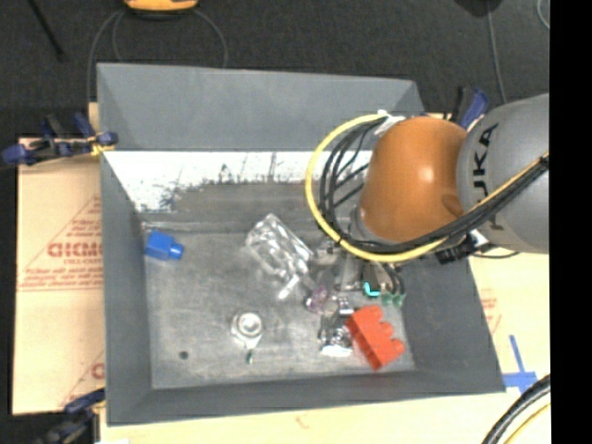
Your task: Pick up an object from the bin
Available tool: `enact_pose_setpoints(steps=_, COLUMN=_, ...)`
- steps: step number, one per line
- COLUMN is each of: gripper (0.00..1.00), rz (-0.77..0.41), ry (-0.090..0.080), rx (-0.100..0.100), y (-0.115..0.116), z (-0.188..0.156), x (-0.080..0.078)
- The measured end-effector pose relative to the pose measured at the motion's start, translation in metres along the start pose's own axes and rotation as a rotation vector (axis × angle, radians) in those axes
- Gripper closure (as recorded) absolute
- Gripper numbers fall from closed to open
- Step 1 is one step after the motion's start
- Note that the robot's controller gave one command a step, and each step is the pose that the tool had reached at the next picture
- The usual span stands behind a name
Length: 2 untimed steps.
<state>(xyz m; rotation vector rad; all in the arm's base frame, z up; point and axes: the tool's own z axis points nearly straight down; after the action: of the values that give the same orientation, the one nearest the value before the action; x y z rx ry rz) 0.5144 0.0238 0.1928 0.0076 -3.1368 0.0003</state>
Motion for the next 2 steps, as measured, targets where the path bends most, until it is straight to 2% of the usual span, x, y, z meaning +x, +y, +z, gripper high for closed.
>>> enact_pose_setpoints(steps=1, gripper=0.00, rz=0.014, ry=-0.012, rx=-0.002, y=0.0717, z=0.1205, x=-0.0304)
enact_pose_setpoints(steps=2, gripper=1.00, rz=0.016, ry=-0.027, rx=-0.006, y=0.0715, z=0.1148, x=-0.0342)
